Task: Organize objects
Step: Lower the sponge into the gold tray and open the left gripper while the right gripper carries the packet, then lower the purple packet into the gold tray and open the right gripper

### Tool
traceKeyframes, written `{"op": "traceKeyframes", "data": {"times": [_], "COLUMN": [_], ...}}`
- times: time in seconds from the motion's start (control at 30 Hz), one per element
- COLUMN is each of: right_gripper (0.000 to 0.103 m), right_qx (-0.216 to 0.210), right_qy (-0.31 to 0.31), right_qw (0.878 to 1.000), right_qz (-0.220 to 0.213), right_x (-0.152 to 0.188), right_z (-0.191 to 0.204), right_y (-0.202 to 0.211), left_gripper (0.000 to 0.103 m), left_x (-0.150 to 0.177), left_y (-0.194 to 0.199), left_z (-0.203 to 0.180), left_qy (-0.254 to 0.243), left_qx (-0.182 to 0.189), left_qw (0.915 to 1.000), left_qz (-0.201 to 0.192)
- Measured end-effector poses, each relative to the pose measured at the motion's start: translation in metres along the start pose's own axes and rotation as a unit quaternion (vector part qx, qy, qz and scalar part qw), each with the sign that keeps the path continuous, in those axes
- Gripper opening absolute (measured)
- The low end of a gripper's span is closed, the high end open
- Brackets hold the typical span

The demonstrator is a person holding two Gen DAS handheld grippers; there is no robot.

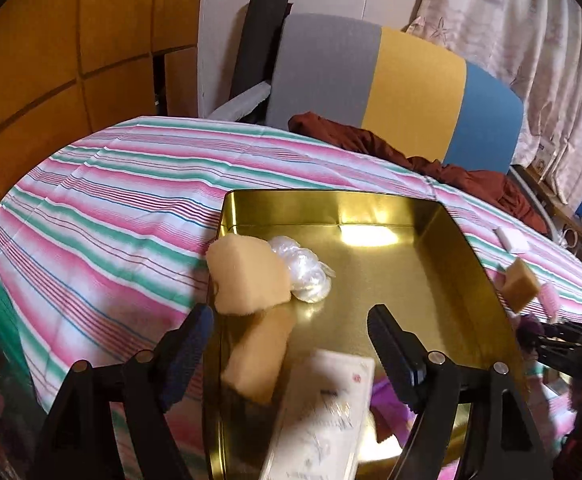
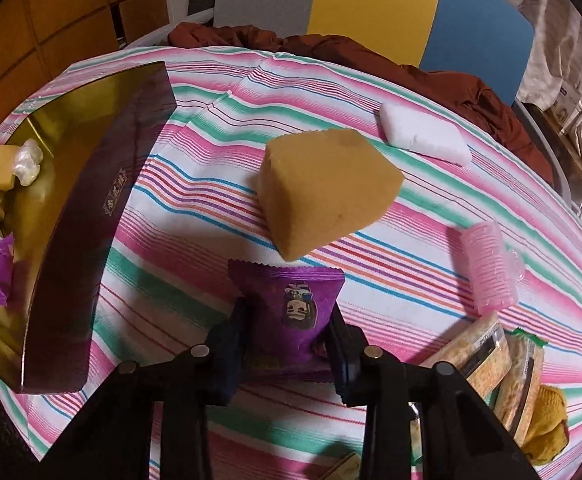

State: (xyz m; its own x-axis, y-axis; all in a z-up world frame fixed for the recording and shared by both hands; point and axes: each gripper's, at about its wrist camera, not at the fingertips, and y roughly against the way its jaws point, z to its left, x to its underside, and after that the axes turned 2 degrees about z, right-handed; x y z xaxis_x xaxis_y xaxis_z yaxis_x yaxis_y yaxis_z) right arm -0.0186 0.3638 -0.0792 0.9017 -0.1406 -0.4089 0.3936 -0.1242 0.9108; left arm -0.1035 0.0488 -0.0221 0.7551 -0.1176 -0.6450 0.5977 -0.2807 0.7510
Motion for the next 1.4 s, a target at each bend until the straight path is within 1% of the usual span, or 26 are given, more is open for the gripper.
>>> {"op": "traceKeyframes", "data": {"times": [0.1, 0.2, 0.3, 0.4, 0.5, 0.57, 0.63, 0.7, 0.8, 0.9, 1.0, 1.03, 1.07, 1.1, 1.13, 1.3, 1.4], "right_gripper": [0.034, 0.034, 0.034, 0.035, 0.035, 0.035, 0.035, 0.035, 0.035, 0.035, 0.036, 0.037, 0.039, 0.048, 0.051, 0.051, 0.052], "right_qx": [-0.01, -0.022, -0.04, -0.074, -0.118, -0.141, -0.151, -0.149, -0.144, -0.144, -0.126, -0.128, -0.134, -0.141, -0.146, -0.157, -0.15], "right_qy": [-0.007, -0.005, -0.001, 0.02, 0.054, 0.076, 0.102, 0.118, 0.116, 0.104, 0.105, 0.103, 0.099, 0.092, 0.085, 0.073, 0.061], "right_qw": [1.0, 1.0, 0.998, 0.995, 0.989, 0.984, 0.981, 0.981, 0.983, 0.984, 0.986, 0.986, 0.985, 0.985, 0.985, 0.985, 0.987], "right_qz": [-0.003, -0.02, -0.043, -0.063, -0.077, -0.075, -0.066, -0.047, -0.008, 0.018, 0.036, 0.04, 0.043, 0.047, 0.045, 0.01, -0.024], "right_x": [0.004, 0.007, 0.002, -0.013, -0.033, -0.044, -0.057, -0.068, -0.086, -0.096, -0.101, -0.102, -0.1, -0.1, -0.099, -0.095, -0.087], "right_z": [0.001, 0.009, 0.02, 0.046, 0.09, 0.116, 0.146, 0.174, 0.2, 0.213, 0.226, 0.226, 0.225, 0.225, 0.224, 0.215, 0.2], "right_y": [0.008, 0.027, 0.051, 0.073, 0.089, 0.09, 0.083, 0.067, 0.033, 0.011, -0.007, -0.012, -0.015, -0.017, -0.017, 0.003, 0.024], "left_gripper": [0.081, 0.081, 0.081, 0.081, 0.081, 0.081, 0.081, 0.081, 0.081, 0.081, 0.082, 0.082, 0.082, 0.082, 0.082, 0.082, 0.082], "left_x": [0.008, 0.017, 0.026, 0.035, 0.043, 0.048, 0.053, 0.056, 0.059, 0.062, 0.065, 0.066, 0.066, 0.067, 0.067, 0.067, 0.067], "left_y": [0.014, 0.028, 0.038, 0.046, 0.051, 0.054, 0.057, 0.061, 0.065, 0.066, 0.064, 0.064, 0.063, 0.063, 0.062, 0.061, 0.063], "left_z": [-0.001, -0.001, -0.001, -0.001, 0.001, 0.004, 0.007, 0.01, 0.016, 0.025, 0.032, 0.033, 0.035, 0.037, 0.037, 0.035, 0.031], "left_qy": [0.004, 0.007, 0.009, 0.007, 0.007, 0.012, 0.015, 0.018, 0.023, 0.034, 0.043, 0.045, 0.05, 0.053, 0.054, 0.055, 0.048], "left_qx": [0.009, 0.017, 0.019, 0.021, 0.019, 0.02, 0.02, 0.019, 0.017, 0.016, 0.01, 0.009, 0.008, 0.007, 0.006, 0.005, 0.002], "left_qw": [0.9999, 0.9997, 0.9995, 0.9994, 0.9994, 0.9994, 0.9993, 0.9993, 0.9992, 0.9989, 0.9988, 0.9987, 0.9985, 0.9984, 0.9983, 0.9983, 0.9986], "left_qz": [-0.008, -0.018, -0.024, -0.027, -0.028, -0.027, -0.026, -0.027, -0.029, -0.027, -0.022, -0.021, -0.02, -0.019, -0.019, -0.018, -0.021]}}
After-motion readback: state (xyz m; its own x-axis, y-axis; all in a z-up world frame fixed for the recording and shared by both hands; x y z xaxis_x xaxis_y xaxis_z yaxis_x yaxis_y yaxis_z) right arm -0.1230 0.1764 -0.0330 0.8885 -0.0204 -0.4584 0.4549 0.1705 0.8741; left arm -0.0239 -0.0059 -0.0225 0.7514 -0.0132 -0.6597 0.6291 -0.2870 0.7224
